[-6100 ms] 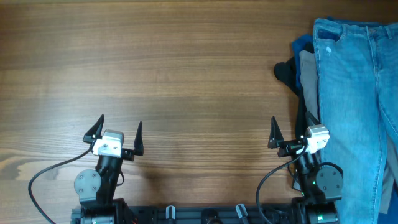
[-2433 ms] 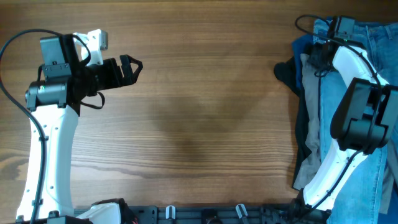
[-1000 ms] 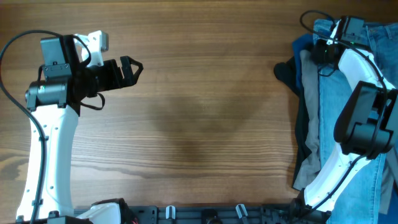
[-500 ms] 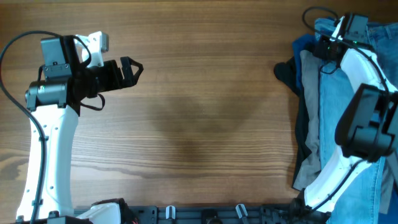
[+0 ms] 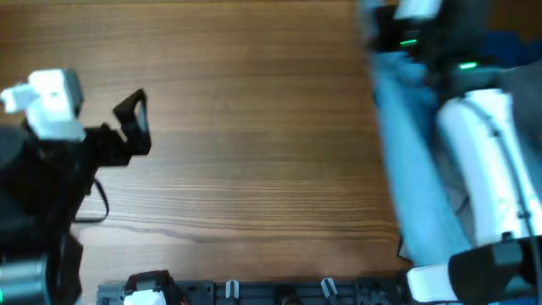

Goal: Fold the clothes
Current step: 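Pull the jeans off the pile and spread them across the table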

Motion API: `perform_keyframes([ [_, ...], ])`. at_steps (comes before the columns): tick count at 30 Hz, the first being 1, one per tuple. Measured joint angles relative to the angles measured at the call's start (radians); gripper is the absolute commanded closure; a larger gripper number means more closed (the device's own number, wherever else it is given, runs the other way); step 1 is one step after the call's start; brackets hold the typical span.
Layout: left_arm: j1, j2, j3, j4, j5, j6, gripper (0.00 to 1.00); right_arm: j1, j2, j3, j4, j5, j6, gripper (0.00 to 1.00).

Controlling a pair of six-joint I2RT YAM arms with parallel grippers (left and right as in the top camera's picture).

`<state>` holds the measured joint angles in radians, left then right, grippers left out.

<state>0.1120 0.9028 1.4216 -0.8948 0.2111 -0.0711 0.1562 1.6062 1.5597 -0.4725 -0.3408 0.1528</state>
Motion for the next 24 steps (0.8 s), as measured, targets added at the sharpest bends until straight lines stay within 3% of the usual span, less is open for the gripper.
perform_keyframes([
  [1,0.000,-0.026,0.001,-0.004,-0.044,-0.010,0.00,0.111,0.000,0.001,-0.001,-0.004,0.001,0.87],
  [2,0.000,-0.043,0.001,-0.007,-0.077,-0.015,0.00,0.253,0.012,0.001,-0.001,-0.012,0.003,0.57],
  [3,0.000,-0.058,0.001,-0.013,-0.113,-0.021,0.00,0.394,0.038,0.003,0.002,-0.026,0.004,0.37],
  [4,0.000,-0.067,0.001,-0.015,-0.136,-0.022,0.00,0.542,0.080,0.007,0.004,-0.060,0.000,0.25],
  [7,0.000,-0.076,0.001,-0.018,-0.195,-0.025,0.00,0.856,0.204,0.013,-0.088,-0.098,-0.142,0.10],
  [9,0.000,-0.071,0.001,-0.019,-0.216,-0.025,0.00,0.944,0.217,0.012,-0.169,-0.013,-0.212,0.08],
  [11,0.000,-0.063,0.001,-0.016,-0.237,-0.025,0.00,0.933,0.186,0.012,-0.233,0.122,-0.234,0.08],
  [13,0.000,-0.048,0.001,-0.011,-0.240,-0.025,0.00,0.814,0.109,0.012,-0.284,0.219,-0.188,0.09],
  [15,0.000,-0.005,0.004,-0.015,-0.198,-0.025,0.07,0.670,0.031,0.016,-0.312,0.255,-0.103,0.16],
  [17,-0.002,0.079,0.009,-0.035,-0.106,-0.026,0.21,0.505,-0.042,0.018,-0.344,0.241,0.008,0.19],
  [18,-0.005,0.135,0.009,-0.043,-0.075,-0.033,0.33,0.429,-0.071,0.019,-0.355,0.225,0.052,0.21],
  [19,-0.017,0.213,0.011,-0.055,-0.043,-0.030,0.51,0.338,-0.104,0.021,-0.367,0.206,0.102,0.23],
  [22,-0.068,0.461,0.010,-0.055,0.010,-0.038,0.87,0.166,-0.156,0.023,-0.408,0.145,0.185,0.24],
  [24,-0.101,0.616,0.006,-0.036,0.027,-0.041,0.96,0.090,-0.166,0.024,-0.439,0.112,0.211,0.25],
])
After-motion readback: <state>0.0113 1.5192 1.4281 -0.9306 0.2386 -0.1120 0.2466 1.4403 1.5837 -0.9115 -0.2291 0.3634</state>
